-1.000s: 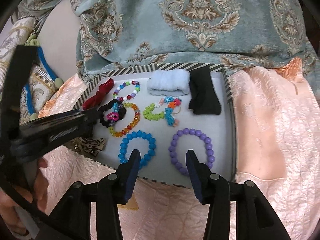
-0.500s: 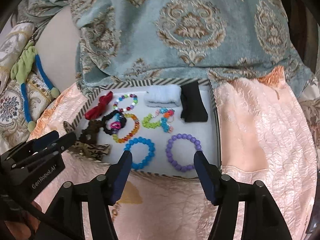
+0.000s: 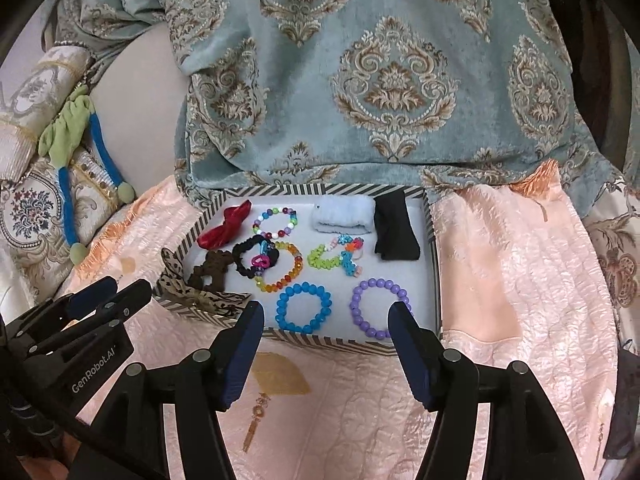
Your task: Organize jewelry
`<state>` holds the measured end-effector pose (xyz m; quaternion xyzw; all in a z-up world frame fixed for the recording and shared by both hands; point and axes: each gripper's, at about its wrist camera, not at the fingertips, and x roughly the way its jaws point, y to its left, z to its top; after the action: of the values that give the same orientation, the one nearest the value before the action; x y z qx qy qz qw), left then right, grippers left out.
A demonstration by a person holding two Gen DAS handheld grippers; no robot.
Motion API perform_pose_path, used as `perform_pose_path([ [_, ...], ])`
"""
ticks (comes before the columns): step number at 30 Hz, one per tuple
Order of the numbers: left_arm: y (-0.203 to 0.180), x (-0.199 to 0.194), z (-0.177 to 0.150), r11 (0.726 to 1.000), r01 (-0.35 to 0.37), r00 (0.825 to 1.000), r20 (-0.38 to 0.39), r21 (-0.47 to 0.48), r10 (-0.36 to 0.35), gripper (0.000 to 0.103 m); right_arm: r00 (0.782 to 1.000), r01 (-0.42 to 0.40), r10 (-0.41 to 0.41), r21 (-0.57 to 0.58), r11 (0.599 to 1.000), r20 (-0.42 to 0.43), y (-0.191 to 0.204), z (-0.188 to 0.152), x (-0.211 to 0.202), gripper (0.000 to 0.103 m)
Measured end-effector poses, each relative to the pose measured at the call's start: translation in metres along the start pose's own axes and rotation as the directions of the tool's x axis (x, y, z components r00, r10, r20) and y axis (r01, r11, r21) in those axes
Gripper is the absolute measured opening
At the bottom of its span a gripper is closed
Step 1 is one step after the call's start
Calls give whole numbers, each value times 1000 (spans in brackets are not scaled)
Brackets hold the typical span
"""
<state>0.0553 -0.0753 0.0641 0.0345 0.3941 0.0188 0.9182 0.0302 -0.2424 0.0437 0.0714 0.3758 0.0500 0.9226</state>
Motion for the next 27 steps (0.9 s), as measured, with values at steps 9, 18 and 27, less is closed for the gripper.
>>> perform_pose_path([
  [9,7,-23,-6,1000,-5,999,32,-19,5,41,1000,-11,11,-13,1000,29,7,-4,-18,67],
  [18,8,-39,-10,1000,-23,998,63,-5,24,41,999,-8,9,-28,1000,38,12,-7,-27,67],
  [27,9,-45,-11,999,-33,997,76,-2,33,41,999,-5,6,-34,999,45,14,-6,-32,69],
])
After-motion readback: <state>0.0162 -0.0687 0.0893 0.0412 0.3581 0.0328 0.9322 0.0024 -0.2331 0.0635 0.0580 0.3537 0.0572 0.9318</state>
